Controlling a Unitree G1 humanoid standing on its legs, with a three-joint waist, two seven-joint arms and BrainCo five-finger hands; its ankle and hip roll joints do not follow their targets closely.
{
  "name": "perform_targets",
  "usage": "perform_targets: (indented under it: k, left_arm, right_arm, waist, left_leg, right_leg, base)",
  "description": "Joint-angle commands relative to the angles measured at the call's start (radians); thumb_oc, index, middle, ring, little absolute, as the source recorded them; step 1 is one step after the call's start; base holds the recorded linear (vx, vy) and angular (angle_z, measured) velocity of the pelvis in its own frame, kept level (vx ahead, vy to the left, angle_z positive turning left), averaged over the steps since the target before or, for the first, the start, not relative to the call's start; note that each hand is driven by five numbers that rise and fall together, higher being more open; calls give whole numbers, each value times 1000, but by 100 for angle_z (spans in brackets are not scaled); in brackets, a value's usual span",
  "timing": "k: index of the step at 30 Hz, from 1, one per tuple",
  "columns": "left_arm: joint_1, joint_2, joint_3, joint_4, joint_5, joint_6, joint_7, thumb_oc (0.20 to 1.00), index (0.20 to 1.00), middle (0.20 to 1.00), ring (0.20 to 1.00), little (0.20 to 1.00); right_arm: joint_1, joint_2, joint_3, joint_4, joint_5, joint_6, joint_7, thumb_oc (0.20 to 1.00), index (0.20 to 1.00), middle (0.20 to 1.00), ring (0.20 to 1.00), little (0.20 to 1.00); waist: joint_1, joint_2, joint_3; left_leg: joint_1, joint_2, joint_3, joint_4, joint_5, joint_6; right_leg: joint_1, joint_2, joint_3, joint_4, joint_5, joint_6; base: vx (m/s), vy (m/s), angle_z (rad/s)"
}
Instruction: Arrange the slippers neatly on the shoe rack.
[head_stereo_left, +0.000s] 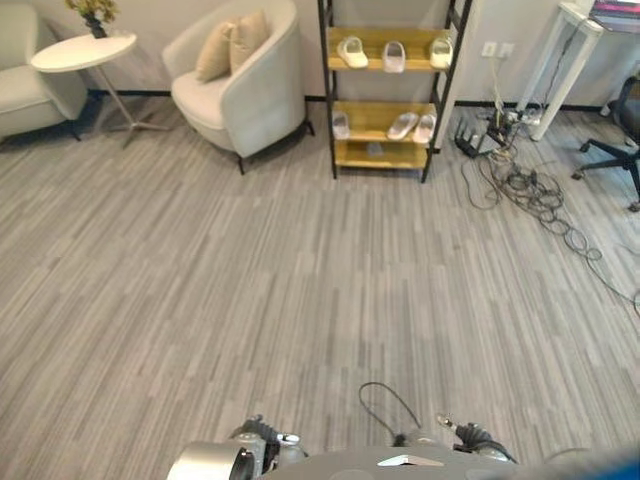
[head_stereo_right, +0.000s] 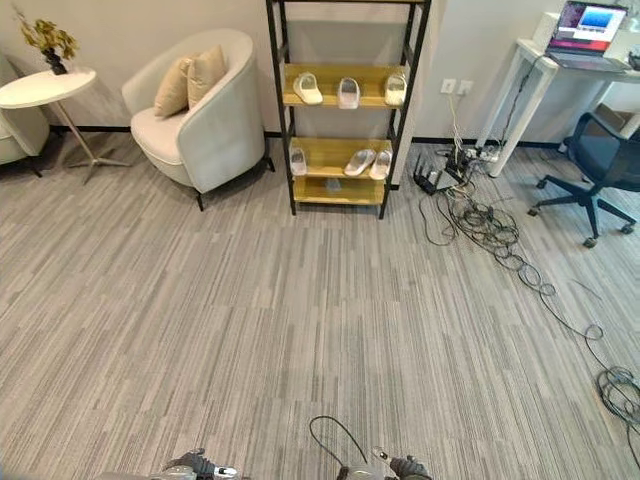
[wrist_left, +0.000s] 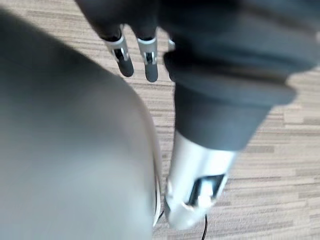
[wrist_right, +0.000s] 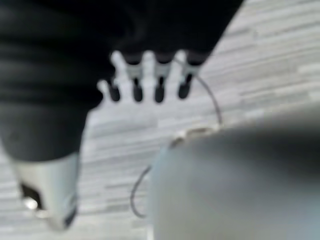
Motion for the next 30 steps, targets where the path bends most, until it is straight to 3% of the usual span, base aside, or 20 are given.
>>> perform_targets:
  k: [1, 7, 11, 12, 13, 15, 18, 19, 21, 23, 24, 25, 26, 27, 28, 29, 30]
  left_arm:
    - [-3, -3, 17, 17, 7, -7, 8, 1000, 1000, 1000, 1000, 1000]
    - [-43, 3, -1, -5, 15, -14, 12, 1000, 1000, 1000, 1000, 1000]
    - [-78, -3, 7, -36, -9, -46, 16, 1000, 1000, 1000, 1000, 1000]
    - [-85, -4, -2, -55, -7, -54, 14, 1000, 1000, 1000, 1000, 1000]
    - [-88, -11, -9, -63, -6, -57, 24, 1000, 1000, 1000, 1000, 1000]
    - [-90, -17, -17, -68, -4, -71, 35, 1000, 1000, 1000, 1000, 1000]
    - [-75, -31, -27, -84, 6, -88, 36, 1000, 1000, 1000, 1000, 1000]
    - [-67, -38, -33, -90, 11, -90, 36, 1000, 1000, 1000, 1000, 1000]
    - [-69, -51, -30, -130, 17, -111, 46, 1000, 1000, 1000, 1000, 1000]
    - [-66, -47, -22, -136, 11, -123, 44, 1000, 1000, 1000, 1000, 1000]
    - [-63, -36, -2, -132, -10, -137, 41, 1000, 1000, 1000, 1000, 1000]
    - [-63, -36, -2, -132, -10, -137, 41, 1000, 1000, 1000, 1000, 1000]
    - [-62, -31, 7, -121, -24, -136, 43, 1000, 1000, 1000, 1000, 1000]
    - [-62, -31, 7, -120, -24, -136, 43, 1000, 1000, 1000, 1000, 1000]
    - [-66, -22, 13, -120, -20, -134, 43, 1000, 1000, 1000, 1000, 1000]
    - [-51, -4, 23, -116, -17, -133, 51, 1000, 1000, 1000, 1000, 1000]
    - [-35, 0, 25, -110, -20, -140, 64, 1000, 1000, 1000, 1000, 1000]
  right_arm:
    - [-34, 36, -24, 58, 27, -4, 3, 1000, 1000, 1000, 1000, 1000]
    - [-52, 30, -36, 31, 41, -20, -3, 1000, 1000, 1000, 1000, 1000]
    - [-65, 28, -32, 26, 40, -30, -7, 1000, 1000, 1000, 1000, 1000]
    - [-58, 33, -34, 25, 39, -36, -7, 1000, 1000, 1000, 1000, 1000]
    - [-48, 36, -40, 31, 45, -34, -9, 1000, 1000, 1000, 1000, 1000]
    - [-27, 38, -46, 47, 49, -31, -10, 1000, 1000, 1000, 1000, 1000]
    - [15, 36, -59, 80, 49, -18, -10, 1000, 1000, 1000, 1000, 1000]
    - [23, 29, -66, 82, 50, -16, -9, 1000, 1000, 1000, 1000, 1000]
    - [5, 10, -77, 71, 65, -23, -17, 1000, 1000, 1000, 1000, 1000]
    - [-5, 6, -78, 54, 72, -29, -15, 1000, 1000, 1000, 1000, 1000]
    - [-19, 2, -65, 42, 73, -36, -16, 1000, 1000, 1000, 1000, 1000]
    - [-19, 2, -64, 42, 73, -36, -16, 1000, 1000, 1000, 1000, 1000]
    - [-39, 3, -44, 44, 74, -41, -23, 1000, 1000, 1000, 1000, 1000]
    - [-40, 3, -44, 45, 74, -41, -23, 1000, 1000, 1000, 1000, 1000]
    - [-36, 3, -39, 43, 79, -43, -21, 1000, 1000, 1000, 1000, 1000]
    - [-44, 0, -35, 36, 74, -43, -27, 1000, 1000, 1000, 1000, 1000]
    - [-59, 5, -29, 30, 67, -50, -37, 1000, 1000, 1000, 1000, 1000]
  waist:
    - [18, -46, 48]
    - [11, -54, 73]
    - [8, -62, 77]
    - [2, -68, 72]
    - [-1, -64, 69]
    - [-8, -61, 59]
    - [-17, -54, 45]
    - [-19, -50, 48]
    - [-15, -36, 87]
    - [-18, -32, 90]
    - [-9, -26, 91]
    - [-10, -26, 91]
    - [8, -14, 105]
    - [10, -16, 109]
    - [15, -8, 119]
    - [21, -14, 127]
    - [38, -16, 134]
  left_leg:
    - [-27, -47, -3, 80, -25, 71]
    - [-25, -29, 35, 100, -50, 61]
    - [-66, 13, 82, 184, -95, 32]
    - [-58, 10, 87, 187, -103, 24]
    - [-56, 16, 79, 194, -115, 17]
    - [-30, 18, 69, 189, -136, 8]
    - [20, 24, 53, 178, -135, -28]
    - [15, 27, 40, 212, -127, -42]
    - [-109, 20, -39, 415, 7, -83]
    - [-169, 17, -48, 449, 12, -75]
    - [-222, 37, -24, 376, 7, -54]
    - [-222, 37, -24, 377, 6, -54]
    - [-258, 71, 3, 229, 73, -34]
    - [-253, 71, 5, 229, 71, -35]
    - [-263, 134, 51, 153, 134, -34]
    - [-292, 167, 53, 172, 145, -30]
    - [-306, 153, 26, 204, 126, -18]
  right_leg:
    - [123, -49, 3, -158, 143, 130]
    - [101, -55, -4, -141, 175, 143]
    - [4, -59, -53, -134, 252, 152]
    - [4, -51, -63, -161, 268, 139]
    - [-12, -39, -39, -147, 272, 142]
    - [0, -20, -13, -143, 248, 129]
    - [75, -2, -20, -171, 191, 78]
    - [110, 4, -24, -191, 183, 60]
    - [161, 18, -71, -228, 173, 27]
    - [167, 19, -98, -236, 158, 24]
    - [195, 25, -142, -251, 121, 30]
    - [195, 25, -142, -250, 120, 30]
    - [230, 47, -146, -262, 99, 33]
    - [232, 46, -144, -260, 97, 33]
    - [255, 59, -151, -260, 84, 36]
    - [269, 52, -152, -249, 78, 40]
    - [290, 50, -138, -237, 68, 48]
  base:
    - [70, 64, -24]
    - [47, 19, -16]
    - [22, -92, -48]
    - [161, -147, -59]
    - [299, -212, -41]
    - [260, -178, -9]
    - [314, -175, 22]
    - [279, -171, 32]
    - [161, -180, 51]
    - [125, -140, 34]
    - [176, -138, 23]
    - [347, -63, 46]
    - [207, 18, 55]
    - [328, 52, 41]
    - [246, 56, 6]
    - [383, 106, -13]
    - [636, 138, -45]
